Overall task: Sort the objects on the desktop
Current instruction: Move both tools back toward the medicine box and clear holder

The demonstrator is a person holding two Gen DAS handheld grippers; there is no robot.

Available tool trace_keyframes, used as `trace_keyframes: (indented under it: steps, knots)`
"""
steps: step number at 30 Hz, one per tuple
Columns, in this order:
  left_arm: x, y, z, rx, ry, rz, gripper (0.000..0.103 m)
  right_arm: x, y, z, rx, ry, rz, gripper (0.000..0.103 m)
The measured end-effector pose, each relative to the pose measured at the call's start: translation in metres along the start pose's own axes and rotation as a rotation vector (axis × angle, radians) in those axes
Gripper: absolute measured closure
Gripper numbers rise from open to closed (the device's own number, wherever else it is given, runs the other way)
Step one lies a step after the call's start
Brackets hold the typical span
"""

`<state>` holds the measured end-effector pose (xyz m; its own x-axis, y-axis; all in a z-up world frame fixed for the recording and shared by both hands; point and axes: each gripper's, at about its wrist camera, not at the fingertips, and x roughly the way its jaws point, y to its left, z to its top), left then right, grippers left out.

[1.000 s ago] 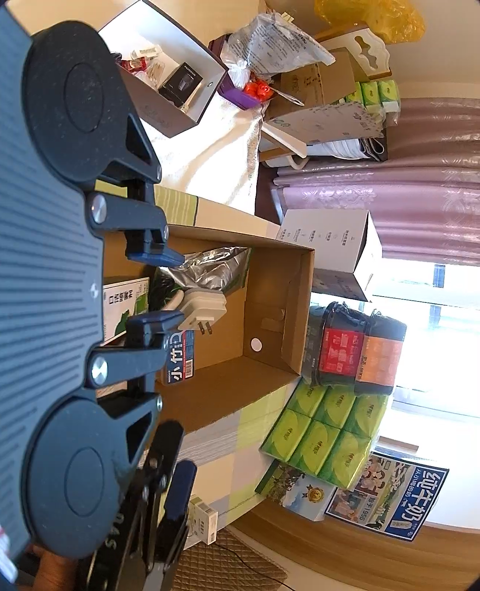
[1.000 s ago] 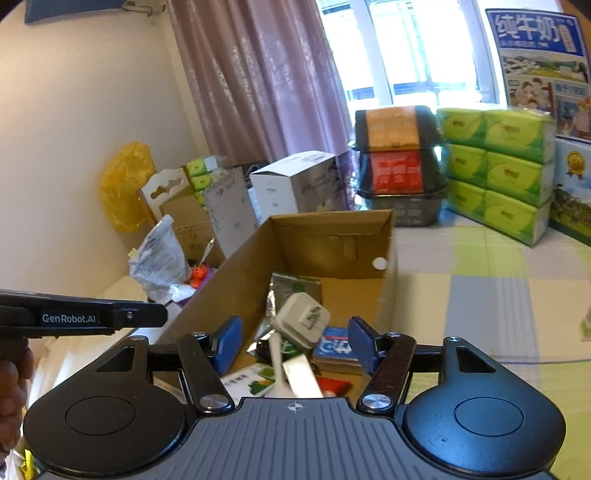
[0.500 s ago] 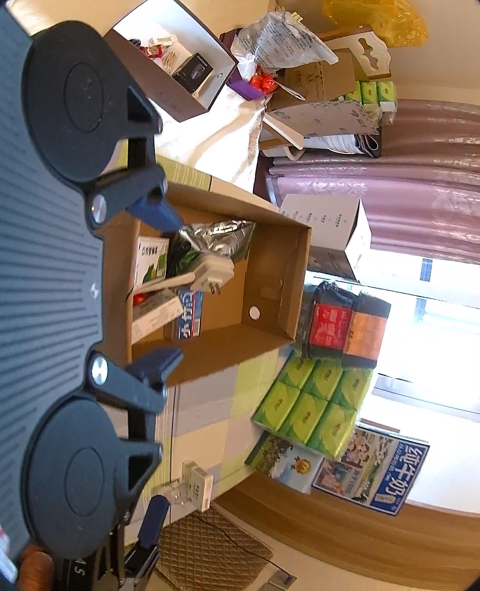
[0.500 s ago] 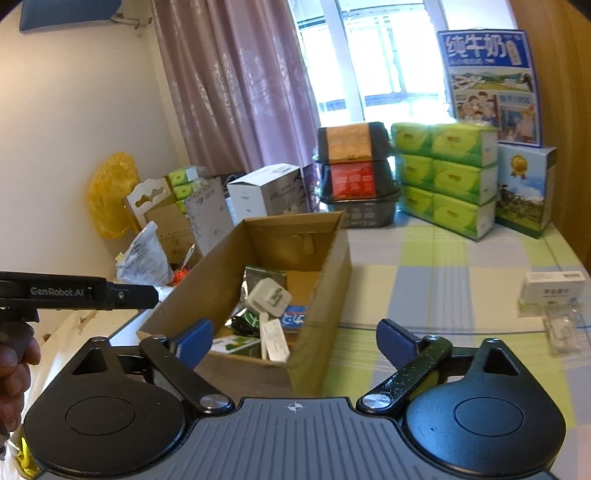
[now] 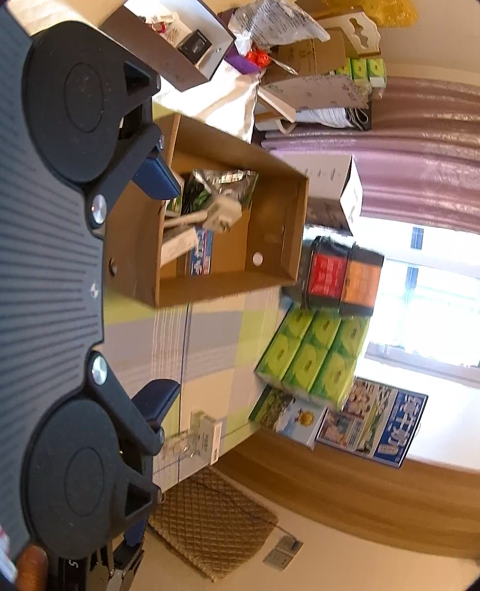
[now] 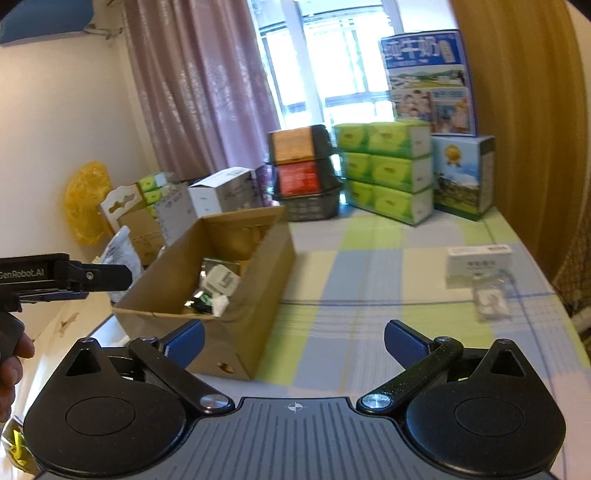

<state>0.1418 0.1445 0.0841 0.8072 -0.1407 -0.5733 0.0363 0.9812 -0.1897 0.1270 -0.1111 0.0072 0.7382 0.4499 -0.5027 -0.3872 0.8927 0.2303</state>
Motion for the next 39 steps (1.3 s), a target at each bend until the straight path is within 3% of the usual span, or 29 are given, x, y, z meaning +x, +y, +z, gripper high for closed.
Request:
trace_keyframes:
  steps: [15, 20, 28, 32, 39]
  knots:
    - [0.017, -0.091, -0.010, 0.096, -0.027, -0.119, 0.002, -0.060, -0.084, -0.023, 0.080, -0.011, -0.169, 0.002]
    - [0.031, -0.119, -0.012, 0.141, -0.039, -0.124, 0.002, -0.069, -0.106, -0.025, 0.090, -0.012, -0.201, 0.002]
    - [0.076, -0.155, -0.021, 0.221, -0.042, -0.112, 0.002, -0.063, -0.137, -0.026, 0.065, -0.018, -0.236, 0.002]
    - [0.098, -0.169, -0.027, 0.269, -0.077, -0.146, 0.002, -0.051, -0.158, -0.024, 0.048, -0.006, -0.267, 0.002]
    - [0.153, -0.186, -0.033, 0.321, 0.023, -0.174, 0.002, -0.016, -0.195, -0.018, 0.026, 0.019, -0.286, 0.002]
